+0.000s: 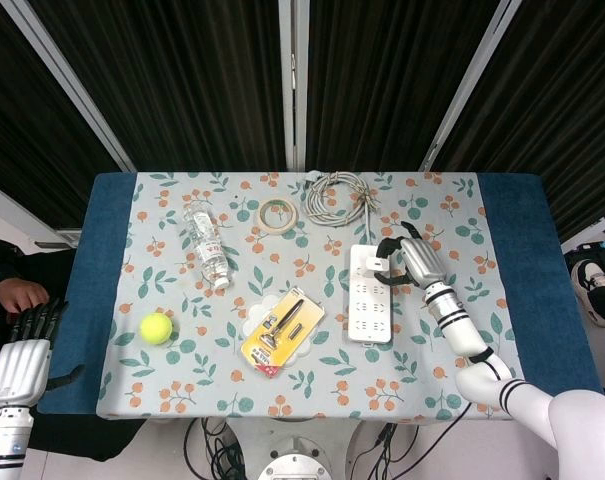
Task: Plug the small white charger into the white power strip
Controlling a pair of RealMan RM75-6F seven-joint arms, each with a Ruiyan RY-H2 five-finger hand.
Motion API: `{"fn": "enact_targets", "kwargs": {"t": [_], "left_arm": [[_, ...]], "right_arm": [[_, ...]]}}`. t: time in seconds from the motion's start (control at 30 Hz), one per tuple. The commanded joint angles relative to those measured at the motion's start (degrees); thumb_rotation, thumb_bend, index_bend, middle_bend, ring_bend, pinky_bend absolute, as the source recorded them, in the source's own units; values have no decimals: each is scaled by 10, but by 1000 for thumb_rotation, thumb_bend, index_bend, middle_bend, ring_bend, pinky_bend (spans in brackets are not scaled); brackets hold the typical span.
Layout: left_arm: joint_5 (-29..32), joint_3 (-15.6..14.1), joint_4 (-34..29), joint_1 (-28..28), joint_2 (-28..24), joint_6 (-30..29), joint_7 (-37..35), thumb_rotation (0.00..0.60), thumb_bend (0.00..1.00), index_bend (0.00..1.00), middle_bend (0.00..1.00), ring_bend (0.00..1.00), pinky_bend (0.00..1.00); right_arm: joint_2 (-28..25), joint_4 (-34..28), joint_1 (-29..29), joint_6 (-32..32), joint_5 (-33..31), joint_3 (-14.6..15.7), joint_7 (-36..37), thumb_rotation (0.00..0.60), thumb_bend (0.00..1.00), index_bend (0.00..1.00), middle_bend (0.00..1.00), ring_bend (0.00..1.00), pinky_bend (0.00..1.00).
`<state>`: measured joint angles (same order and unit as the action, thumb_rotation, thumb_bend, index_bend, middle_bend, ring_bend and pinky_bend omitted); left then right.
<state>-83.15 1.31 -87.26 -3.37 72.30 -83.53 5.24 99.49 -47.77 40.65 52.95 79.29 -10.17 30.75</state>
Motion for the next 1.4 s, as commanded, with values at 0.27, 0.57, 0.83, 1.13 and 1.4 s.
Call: {"fn": "enact_targets", "kwargs": {"t": [0.27,0.57,0.83,1.13,1.4], "left_arm": [[0,0,7,2,2,-2,-7,600,124,55,0,0,0],[0,-1,15,3,5,-2,-15,600,124,54,0,0,0],[-2,0,16,2,6,-2,-13,600,124,54,0,0,0],[-2,0,12,1,5,-3,-9,600,124,55,0,0,0],[-4,0,9,2,3,-4,-7,600,124,54,0,0,0]], "right_arm": [[10,7,5,1,3,0,-13,600,467,803,673,420,0],[11,4,7,-5,-3,-1,-34,600,483,808,672,420,0],[-5,-15,3,-11,1,5,-33,600,512,547,530,335,0],[-21,-35,0,-7,8,10,-30,600,524,350,432,214,0],[-44,-62,-7,4,11,13,-45,600,370,294,397,182,0]]}}
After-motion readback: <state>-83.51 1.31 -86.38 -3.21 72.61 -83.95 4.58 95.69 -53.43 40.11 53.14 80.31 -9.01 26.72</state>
